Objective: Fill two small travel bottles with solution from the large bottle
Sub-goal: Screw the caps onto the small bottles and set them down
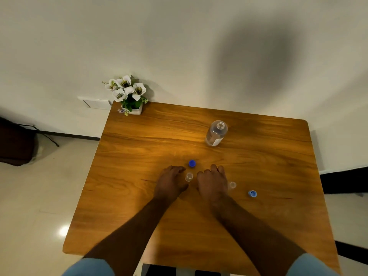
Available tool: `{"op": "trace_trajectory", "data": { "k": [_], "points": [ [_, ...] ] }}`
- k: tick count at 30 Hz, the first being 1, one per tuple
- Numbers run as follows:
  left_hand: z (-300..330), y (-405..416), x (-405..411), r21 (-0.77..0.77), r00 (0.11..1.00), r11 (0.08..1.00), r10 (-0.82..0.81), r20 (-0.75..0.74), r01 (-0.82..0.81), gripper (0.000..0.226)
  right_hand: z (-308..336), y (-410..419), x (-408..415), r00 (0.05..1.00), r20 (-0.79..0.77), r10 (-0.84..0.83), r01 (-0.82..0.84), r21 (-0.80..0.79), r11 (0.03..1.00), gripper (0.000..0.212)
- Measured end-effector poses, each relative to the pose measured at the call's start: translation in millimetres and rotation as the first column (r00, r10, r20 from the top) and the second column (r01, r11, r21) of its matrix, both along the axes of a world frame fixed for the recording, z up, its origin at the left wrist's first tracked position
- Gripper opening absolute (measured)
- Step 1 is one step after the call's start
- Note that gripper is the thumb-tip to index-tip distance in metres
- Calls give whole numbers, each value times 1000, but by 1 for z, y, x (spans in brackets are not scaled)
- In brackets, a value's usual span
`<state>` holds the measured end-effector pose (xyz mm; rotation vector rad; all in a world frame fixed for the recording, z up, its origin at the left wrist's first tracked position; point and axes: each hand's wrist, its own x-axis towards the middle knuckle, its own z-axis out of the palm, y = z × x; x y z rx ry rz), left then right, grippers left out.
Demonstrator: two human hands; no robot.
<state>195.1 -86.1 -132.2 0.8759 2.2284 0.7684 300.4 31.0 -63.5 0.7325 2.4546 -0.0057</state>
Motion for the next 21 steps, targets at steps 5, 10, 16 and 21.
{"op": "trace_trajectory", "data": {
  "k": [5, 10, 16, 21],
  "points": [
    [-8, 5, -2, 3, 999, 999, -48, -15, 48, 56, -9, -2, -6, 1000, 28, 1, 0, -26, 1000, 23],
    [-12, 9, 3, 30, 999, 998, -48, -10, 48, 37, -10, -7, -2, 996, -37, -82, 78, -91, 993, 26],
    [-8, 9, 8, 68, 997, 998, -1, 76, -4, 34, 1, 0, 20, 945, -209, -251, 202, -229, 952, 46],
    [11, 10, 14, 98, 983, 992, 67, 168, -85, 43, 22, 9, 40, 825, -384, -415, 277, -366, 888, 43]
  ]
}}
